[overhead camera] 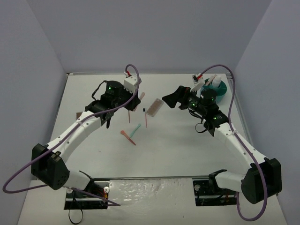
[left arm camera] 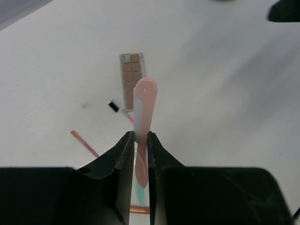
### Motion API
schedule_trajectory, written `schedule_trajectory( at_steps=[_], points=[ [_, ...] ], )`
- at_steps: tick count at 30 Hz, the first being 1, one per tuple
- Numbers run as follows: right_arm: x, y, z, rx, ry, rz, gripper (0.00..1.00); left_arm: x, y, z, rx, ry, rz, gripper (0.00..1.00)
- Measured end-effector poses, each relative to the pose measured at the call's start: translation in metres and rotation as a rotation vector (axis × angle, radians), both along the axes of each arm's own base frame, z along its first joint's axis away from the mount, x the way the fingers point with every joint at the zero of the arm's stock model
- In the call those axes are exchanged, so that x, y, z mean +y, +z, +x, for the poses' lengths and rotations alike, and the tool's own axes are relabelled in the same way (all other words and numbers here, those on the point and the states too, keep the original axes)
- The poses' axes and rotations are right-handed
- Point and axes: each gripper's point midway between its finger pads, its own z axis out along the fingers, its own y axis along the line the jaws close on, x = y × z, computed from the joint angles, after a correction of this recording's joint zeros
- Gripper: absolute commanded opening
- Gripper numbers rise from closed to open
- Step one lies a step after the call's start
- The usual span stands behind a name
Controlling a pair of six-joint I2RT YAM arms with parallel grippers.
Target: Organize the makeup
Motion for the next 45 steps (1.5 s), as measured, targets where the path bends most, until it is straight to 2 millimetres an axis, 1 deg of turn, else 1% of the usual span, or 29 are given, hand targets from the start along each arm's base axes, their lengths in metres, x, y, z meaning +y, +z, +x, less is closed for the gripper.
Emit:
schedule_trajectory(
  at_steps=[4,6,7,8,10,14,17,20,24,26,30,33,34,35,37,38,39,41,42,43,44,45],
  points=[
    [0.028,0.015,-0.004,-0.028,0.046,0.012,0.85,-0.033,0.002,-0.024,-0.011,-0.045,-0.025,0.0],
    [0.037,0.021,-0.005,-0.042,0.056,0.016,0.82,-0.045,0.002,-0.032,-0.014,-0.065,-0.034,0.0],
    [0.042,0.022,-0.006,-0.046,0.062,0.016,0.82,-0.05,0.003,-0.035,-0.017,-0.068,-0.038,0.0],
    [0.045,0.023,-0.006,-0.048,0.063,0.015,0.78,-0.052,0.004,-0.036,-0.02,-0.067,-0.043,0.0],
    [0.049,0.022,-0.006,-0.049,0.06,0.014,0.74,-0.055,0.007,-0.037,-0.026,-0.064,-0.052,0.0],
    [0.054,0.017,-0.004,-0.04,0.05,0.002,0.63,-0.057,0.012,-0.037,-0.033,-0.05,-0.068,0.0],
    [0.054,0.013,-0.002,-0.039,0.037,-0.008,0.56,-0.059,0.014,-0.039,-0.034,-0.049,-0.076,0.0],
    [0.054,0.01,0.0,-0.039,0.028,-0.018,0.46,-0.063,0.017,-0.04,-0.043,-0.056,-0.089,0.0],
    [0.055,0.008,0.001,-0.039,0.027,-0.026,0.37,-0.066,0.021,-0.04,-0.05,-0.056,-0.104,0.0],
    [0.056,0.007,0.001,-0.038,0.03,-0.029,0.28,-0.067,0.022,-0.04,-0.05,-0.054,-0.111,0.0],
    [0.057,0.002,0.002,-0.031,0.032,-0.037,0.13,-0.068,0.023,-0.04,-0.048,-0.051,-0.119,0.0],
    [0.06,0.004,0.001,-0.038,0.038,-0.03,0.0,-0.068,0.021,-0.04,-0.042,-0.05,-0.119,0.0],
    [0.061,0.006,0.0,-0.044,0.043,-0.026,0.0,-0.068,0.02,-0.039,-0.039,-0.049,-0.118,0.0],
    [0.062,0.006,0.0,-0.048,0.044,-0.029,0.0,-0.068,0.02,-0.039,-0.038,-0.046,-0.117,0.05],
    [0.062,0.006,0.0,-0.052,0.04,-0.036,0.0,-0.068,0.019,-0.039,-0.034,-0.044,-0.117,0.18],
    [0.061,0.005,0.0,-0.054,0.04,-0.04,0.0,-0.068,0.019,-0.039,-0.033,-0.042,-0.117,0.22],
    [0.06,0.005,0.001,-0.058,0.036,-0.049,0.0,-0.068,0.018,-0.038,-0.031,-0.038,-0.118,0.29],
    [0.055,0.001,0.004,-0.062,0.01,-0.081,0.0,-0.067,0.016,-0.038,-0.023,-0.03,-0.114,0.59],
    [0.052,-0.002,0.006,-0.062,-0.005,-0.097,0.0,-0.066,0.015,-0.038,-0.018,-0.027,-0.11,0.67],
    [0.046,-0.006,0.01,-0.062,-0.031,-0.125,0.0,-0.065,0.014,-0.037,-0.016,-0.018,-0.106,0.68],
    [0.039,-0.009,0.014,-0.063,-0.062,-0.156,0.0,-0.063,0.013,-0.036,-0.012,-0.005,-0.102,0.79],
    [0.033,-0.012,0.017,-0.065,-0.087,-0.185,0.0,-0.061,0.011,-0.036,-0.008,0.007,-0.096,0.85]
  ],
)
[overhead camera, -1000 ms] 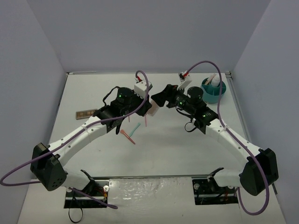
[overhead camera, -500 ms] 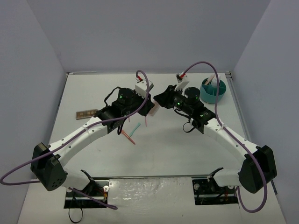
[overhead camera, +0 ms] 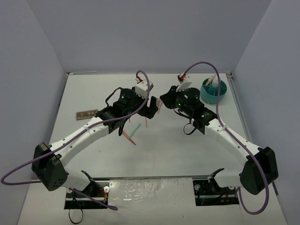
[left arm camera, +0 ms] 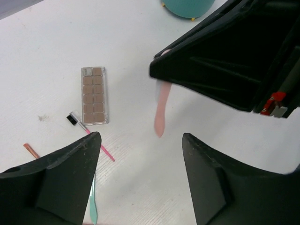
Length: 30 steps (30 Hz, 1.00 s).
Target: Organize the makeup
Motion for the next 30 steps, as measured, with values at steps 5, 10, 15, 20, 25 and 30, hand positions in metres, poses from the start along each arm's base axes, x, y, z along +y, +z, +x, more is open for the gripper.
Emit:
schedule_trajectory(
  at_steps=[5,10,15,20,25,30],
  points=[
    [-0.052,-0.002,0.026,-0.055,-0.216,-0.167,0.0,0.02,-0.017,0.005,0.044,0.11,0.069,0.94],
    [-0.125,0.005,0.054,-0.105,-0.47,-0.321,0.0,0.058,-0.033,0.0,0.109,0.254,0.167,0.97],
    [-0.197,0.005,0.083,-0.12,-0.697,-0.442,0.0,0.111,-0.023,-0.012,0.149,0.39,0.201,0.97],
    [-0.24,-0.014,0.108,-0.099,-0.814,-0.531,0.0,0.166,-0.01,-0.025,0.184,0.517,0.187,0.97],
    [-0.265,-0.03,0.132,-0.086,-0.875,-0.582,0.0,0.201,-0.008,-0.037,0.21,0.587,0.175,0.97],
    [-0.278,-0.042,0.149,-0.088,-0.908,-0.622,0.0,0.213,-0.025,-0.048,0.237,0.598,0.203,0.97]
  ],
)
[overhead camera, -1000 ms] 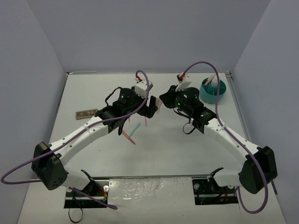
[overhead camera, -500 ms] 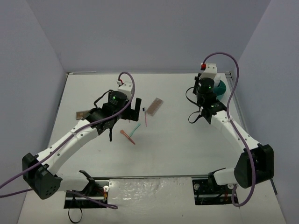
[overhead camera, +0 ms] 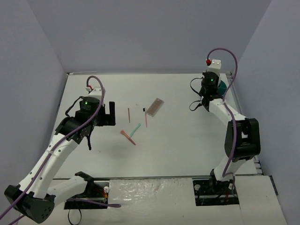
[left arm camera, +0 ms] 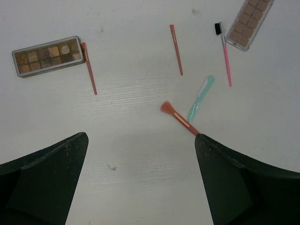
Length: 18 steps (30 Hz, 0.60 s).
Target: Organize the makeup
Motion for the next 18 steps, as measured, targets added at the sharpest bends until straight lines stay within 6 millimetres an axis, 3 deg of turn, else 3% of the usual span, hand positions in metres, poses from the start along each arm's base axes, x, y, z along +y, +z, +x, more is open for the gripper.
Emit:
schedule_trajectory(
  at_steps=[6,11,18],
  points=[
    [-0.003,-0.006,0.02,-0.003,-0.005,-0.034,0.0,0.007,-0.024,-0.002,0.06,0.007,0.011,0.97],
    [-0.006,-0.014,0.027,-0.002,-0.008,-0.051,0.0,0.012,-0.03,0.0,0.077,0.021,-0.002,0.97],
    [-0.008,-0.047,0.034,0.057,-0.009,-0.072,0.05,0.013,-0.029,0.002,0.073,0.022,-0.02,0.97]
  ],
)
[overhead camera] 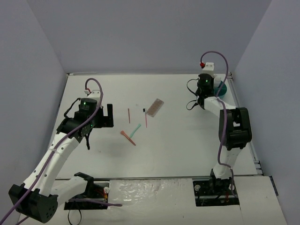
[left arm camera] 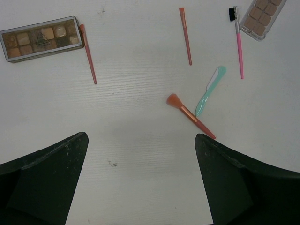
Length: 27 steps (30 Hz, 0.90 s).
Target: Organize the makeup
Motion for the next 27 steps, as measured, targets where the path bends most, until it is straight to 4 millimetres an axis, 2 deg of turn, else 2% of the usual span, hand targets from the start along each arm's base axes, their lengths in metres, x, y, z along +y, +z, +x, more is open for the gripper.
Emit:
schedule_trajectory(
  at_steps=[5,10,12,18,20,22,27],
  points=[
    [-0.002,-0.012,0.001,0.025,-0.003,-0.006,0.22,-0.001,0.0,0.0,0.001,-0.003,-0.011,0.97],
    [-0.002,-0.012,0.001,0.025,-0.002,-0.006,0.52,-0.001,-0.002,0.0,0.005,-0.006,-0.017,0.97],
    [-0.002,-0.013,0.001,0.025,0.001,-0.004,0.57,-0.001,-0.004,0.0,0.007,-0.007,-0.018,0.97],
    [0.005,-0.01,-0.003,0.047,0.033,0.025,0.79,-0.008,-0.004,0.0,0.012,-0.033,-0.044,0.96],
    [0.011,0.002,-0.009,0.052,0.068,0.053,0.84,-0.015,-0.006,0.001,0.025,-0.053,-0.067,0.93],
    [0.018,0.025,-0.018,0.035,0.106,0.091,0.89,-0.022,-0.011,0.002,0.049,-0.071,-0.088,0.92],
    [0.037,0.101,-0.05,-0.081,0.198,0.211,1.0,-0.049,-0.039,0.0,0.162,-0.13,-0.091,0.9]
  ],
)
